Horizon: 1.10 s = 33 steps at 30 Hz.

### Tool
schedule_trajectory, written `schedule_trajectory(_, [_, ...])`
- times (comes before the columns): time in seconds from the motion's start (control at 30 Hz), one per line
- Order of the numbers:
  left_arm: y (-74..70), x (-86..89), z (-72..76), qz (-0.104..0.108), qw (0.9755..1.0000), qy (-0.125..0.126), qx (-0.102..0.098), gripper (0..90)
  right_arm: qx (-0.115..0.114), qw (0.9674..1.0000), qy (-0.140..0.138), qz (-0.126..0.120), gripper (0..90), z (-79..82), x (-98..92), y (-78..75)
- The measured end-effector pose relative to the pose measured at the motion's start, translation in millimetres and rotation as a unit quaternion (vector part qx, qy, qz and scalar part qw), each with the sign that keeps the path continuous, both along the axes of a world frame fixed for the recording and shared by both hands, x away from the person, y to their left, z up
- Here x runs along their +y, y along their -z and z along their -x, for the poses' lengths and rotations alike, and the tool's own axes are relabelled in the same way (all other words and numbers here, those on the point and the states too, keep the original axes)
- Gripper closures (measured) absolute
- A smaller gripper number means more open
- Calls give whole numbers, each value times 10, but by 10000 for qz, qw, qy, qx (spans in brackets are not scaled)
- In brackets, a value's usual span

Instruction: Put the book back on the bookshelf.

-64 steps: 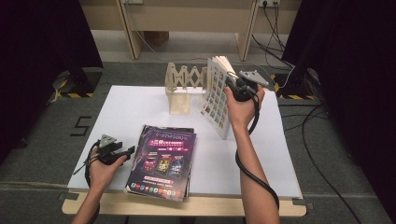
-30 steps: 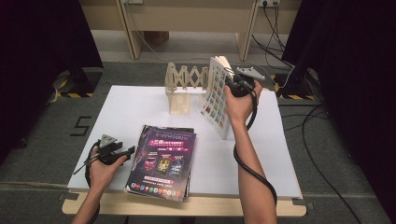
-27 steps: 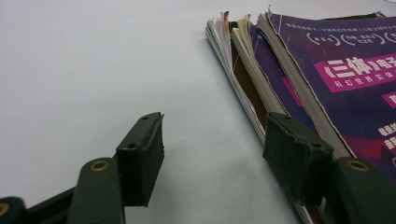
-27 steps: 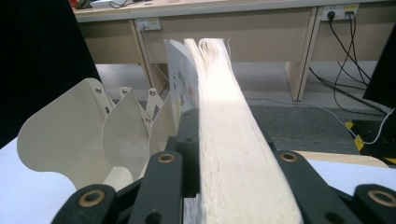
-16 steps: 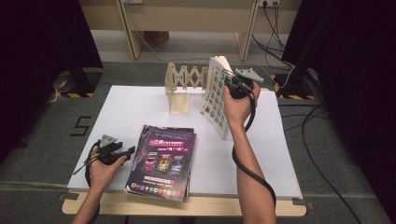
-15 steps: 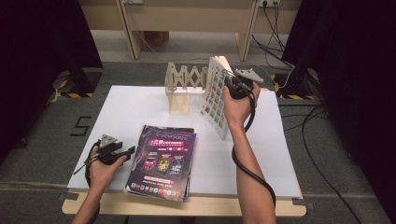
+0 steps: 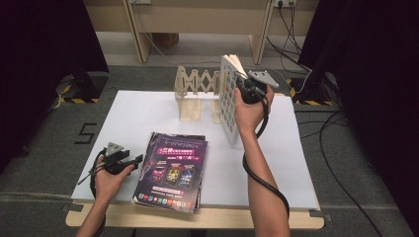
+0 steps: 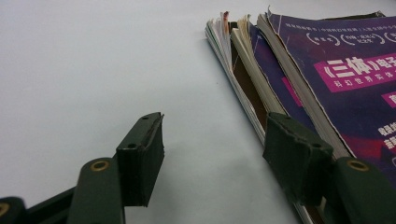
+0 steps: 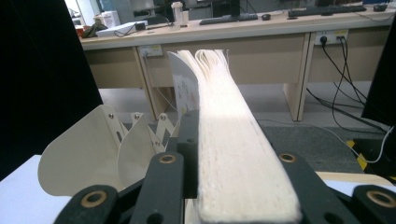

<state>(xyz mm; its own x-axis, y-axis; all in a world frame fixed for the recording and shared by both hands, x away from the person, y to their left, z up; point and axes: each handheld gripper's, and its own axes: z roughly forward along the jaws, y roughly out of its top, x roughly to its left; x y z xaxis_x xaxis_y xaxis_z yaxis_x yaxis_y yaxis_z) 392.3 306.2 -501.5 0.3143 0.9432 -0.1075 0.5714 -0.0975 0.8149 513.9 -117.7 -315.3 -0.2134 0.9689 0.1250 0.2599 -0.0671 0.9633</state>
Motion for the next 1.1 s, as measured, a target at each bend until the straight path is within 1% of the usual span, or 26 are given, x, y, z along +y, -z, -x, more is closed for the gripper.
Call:
schedule_trajectory(0.07, [0, 0, -1, -7, 10000, 6, 1, 372, -34, 10000, 13, 28, 748, -11, 15, -6])
schedule_trajectory(0.27, [0, 2, -2, 6, 10000, -4, 7, 371, -132, 9999, 60, 4, 748, -56, 59, -34])
schedule_trajectory(0.53, [2, 8, -4, 33, 10000, -5, 6, 371, -249, 9996, 118, 36, 747, -226, 110, -77])
schedule_trajectory(0.6, [0, 10, -3, 36, 10000, 2, 14, 372, -242, 9996, 136, 55, 747, -258, 125, -64])
schedule_trajectory(0.63, [0, 11, -3, 37, 10000, 0, 13, 372, -200, 9997, 148, 77, 747, -279, 134, -53])
schedule_trajectory(0.67, [0, 11, -2, 44, 10000, -2, 13, 372, -189, 9997, 155, 53, 747, -292, 144, -41])
schedule_trajectory(0.77, [0, 11, -2, 36, 10000, 8, 10, 372, -168, 9996, 167, 119, 747, -317, 166, 7])
schedule_trajectory(0.8, [0, 10, -1, 39, 10000, 4, 12, 372, -150, 9997, 165, 102, 747, -322, 178, 27])
schedule_trajectory(0.9, [0, 9, -1, 42, 10000, 0, 2, 372, -215, 9994, 195, 163, 746, -326, 192, 67])
schedule_trajectory(1.0, [-1, 7, 2, 39, 10000, -3, -5, 372, -208, 9994, 201, 172, 744, -319, 199, 98])
schedule_trajectory(1.1, [-1, 2, 0, 13, 10000, 0, 6, 373, -231, 9991, 214, 287, 743, -294, 199, 150])
